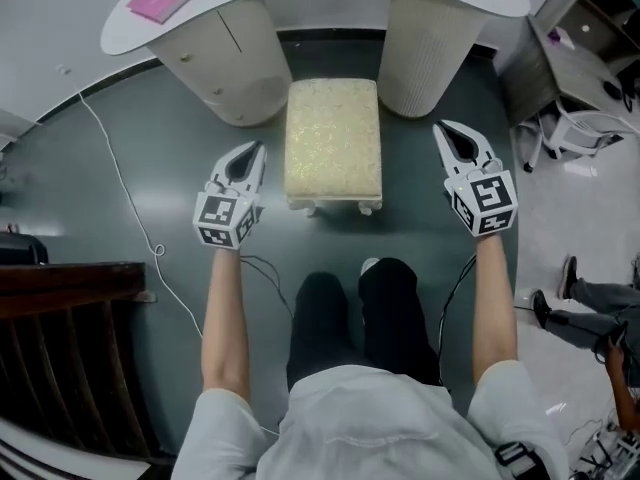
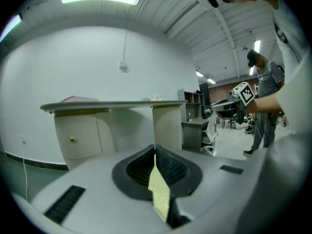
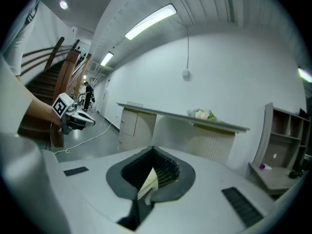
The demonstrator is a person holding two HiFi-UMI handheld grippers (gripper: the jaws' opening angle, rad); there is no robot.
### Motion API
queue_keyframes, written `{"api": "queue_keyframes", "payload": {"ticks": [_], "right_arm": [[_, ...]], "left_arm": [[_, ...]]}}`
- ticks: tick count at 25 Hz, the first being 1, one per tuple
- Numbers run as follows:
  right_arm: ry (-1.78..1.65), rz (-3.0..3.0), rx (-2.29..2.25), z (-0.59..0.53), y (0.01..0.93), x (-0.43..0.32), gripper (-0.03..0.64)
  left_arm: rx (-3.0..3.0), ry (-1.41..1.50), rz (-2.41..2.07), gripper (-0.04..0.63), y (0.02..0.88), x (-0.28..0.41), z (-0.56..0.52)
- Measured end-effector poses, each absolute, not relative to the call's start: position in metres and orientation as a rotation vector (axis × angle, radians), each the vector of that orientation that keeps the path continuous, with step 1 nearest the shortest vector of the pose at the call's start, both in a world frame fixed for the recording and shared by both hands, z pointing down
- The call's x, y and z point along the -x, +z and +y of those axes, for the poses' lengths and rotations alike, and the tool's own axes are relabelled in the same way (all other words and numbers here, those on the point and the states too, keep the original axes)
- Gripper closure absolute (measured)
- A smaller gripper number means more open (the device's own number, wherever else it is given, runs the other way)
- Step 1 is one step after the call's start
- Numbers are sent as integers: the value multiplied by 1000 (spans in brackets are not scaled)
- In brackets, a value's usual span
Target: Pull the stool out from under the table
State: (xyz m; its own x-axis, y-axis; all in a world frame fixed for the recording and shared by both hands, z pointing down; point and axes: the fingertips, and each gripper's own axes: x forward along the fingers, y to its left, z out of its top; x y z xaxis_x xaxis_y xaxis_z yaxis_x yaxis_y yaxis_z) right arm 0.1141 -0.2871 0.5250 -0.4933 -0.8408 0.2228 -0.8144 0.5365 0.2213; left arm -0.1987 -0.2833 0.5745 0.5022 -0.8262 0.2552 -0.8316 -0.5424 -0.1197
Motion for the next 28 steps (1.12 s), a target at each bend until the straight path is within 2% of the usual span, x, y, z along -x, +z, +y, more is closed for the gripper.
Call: {"api": "queue_keyframes", "payload": {"ticks": [6, 13, 22, 28], "right_arm": [[-132, -2471, -1360, -284, 379, -112, 601], [-152, -2468, -1317, -258, 249, -94, 601], [-195, -2472, -1307, -197, 152, -67, 601], [-243, -2482, -1302, -150, 111, -46, 601]], "left_arm": [[-2689, 489, -1508, 572, 436, 188, -279], [-2707, 517, -1512, 574, 299, 191, -249], [-2790, 518, -1528, 572, 187, 186, -188], [-2838, 524, -1520, 573, 147, 184, -143]]}}
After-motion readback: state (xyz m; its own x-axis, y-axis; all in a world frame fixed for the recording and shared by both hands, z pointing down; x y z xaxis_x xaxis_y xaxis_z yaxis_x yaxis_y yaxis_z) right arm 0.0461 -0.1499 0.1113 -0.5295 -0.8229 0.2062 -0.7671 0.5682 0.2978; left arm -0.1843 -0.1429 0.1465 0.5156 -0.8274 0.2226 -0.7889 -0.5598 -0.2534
